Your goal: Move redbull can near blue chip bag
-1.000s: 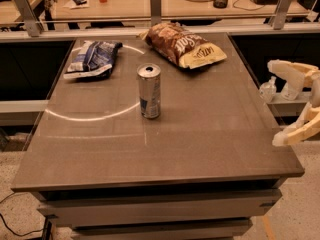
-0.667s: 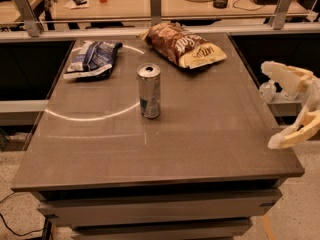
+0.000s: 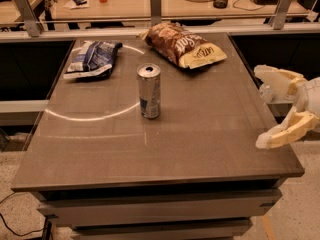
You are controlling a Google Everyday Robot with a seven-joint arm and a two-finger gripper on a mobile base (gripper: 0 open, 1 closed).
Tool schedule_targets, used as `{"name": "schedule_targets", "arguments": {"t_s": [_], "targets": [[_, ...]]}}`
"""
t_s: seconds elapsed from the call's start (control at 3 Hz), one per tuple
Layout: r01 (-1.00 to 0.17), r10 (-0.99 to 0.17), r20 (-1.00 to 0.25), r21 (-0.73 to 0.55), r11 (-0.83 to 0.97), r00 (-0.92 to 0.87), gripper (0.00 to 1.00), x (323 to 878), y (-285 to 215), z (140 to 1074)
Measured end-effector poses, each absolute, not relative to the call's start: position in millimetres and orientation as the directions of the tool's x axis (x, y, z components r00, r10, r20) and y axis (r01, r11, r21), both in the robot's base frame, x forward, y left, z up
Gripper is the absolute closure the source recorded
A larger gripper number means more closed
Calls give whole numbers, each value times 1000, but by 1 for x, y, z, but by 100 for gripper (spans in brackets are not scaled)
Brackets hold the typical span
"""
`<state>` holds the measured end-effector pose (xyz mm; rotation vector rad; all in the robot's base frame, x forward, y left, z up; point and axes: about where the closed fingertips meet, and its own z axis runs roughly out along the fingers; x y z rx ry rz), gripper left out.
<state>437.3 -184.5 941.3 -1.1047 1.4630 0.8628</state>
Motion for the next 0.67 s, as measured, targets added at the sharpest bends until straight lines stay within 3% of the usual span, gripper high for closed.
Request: {"name": "schedule_targets", "arguments": {"t_s": [0.67], "targets": [[-976,-129,-990,31,214,-60,0,437,-116,921]]}}
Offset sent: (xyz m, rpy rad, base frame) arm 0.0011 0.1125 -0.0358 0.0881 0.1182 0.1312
